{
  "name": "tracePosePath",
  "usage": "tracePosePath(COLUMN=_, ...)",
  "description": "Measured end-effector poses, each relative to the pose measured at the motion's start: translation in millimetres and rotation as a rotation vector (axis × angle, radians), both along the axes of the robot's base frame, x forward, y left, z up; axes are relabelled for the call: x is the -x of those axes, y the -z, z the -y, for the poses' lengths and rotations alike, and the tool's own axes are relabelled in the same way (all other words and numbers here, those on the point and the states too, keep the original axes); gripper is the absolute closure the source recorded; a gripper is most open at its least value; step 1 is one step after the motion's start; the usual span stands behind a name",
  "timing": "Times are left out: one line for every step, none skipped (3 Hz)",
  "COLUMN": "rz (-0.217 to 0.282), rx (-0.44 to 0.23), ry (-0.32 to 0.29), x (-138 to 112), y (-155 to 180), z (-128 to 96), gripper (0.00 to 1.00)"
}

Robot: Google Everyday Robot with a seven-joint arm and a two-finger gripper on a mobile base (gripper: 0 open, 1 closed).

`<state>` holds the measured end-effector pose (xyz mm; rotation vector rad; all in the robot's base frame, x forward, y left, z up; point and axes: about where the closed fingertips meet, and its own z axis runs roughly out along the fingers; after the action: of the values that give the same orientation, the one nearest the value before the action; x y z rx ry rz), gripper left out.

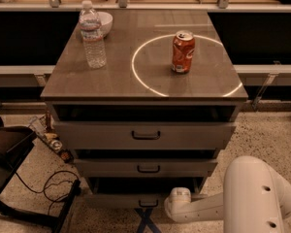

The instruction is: Close bottom drawer

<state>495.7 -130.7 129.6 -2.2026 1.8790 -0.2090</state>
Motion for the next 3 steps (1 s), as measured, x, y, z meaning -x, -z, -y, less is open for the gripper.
tracePosePath(rz=0.022, rx=0.004, ry=0.008, x=-13.4, y=0.3, z=-1.1, gripper=1.00)
tracePosePath(rz=0.040, rx=0.022, ry=0.013, x=-28.1, y=-0.4, z=1.7, gripper=1.00)
tracePosePath(rz=0.082, rx=0.029, ry=0.020, x=-46.0, y=-5.7, z=8.8, gripper=1.00)
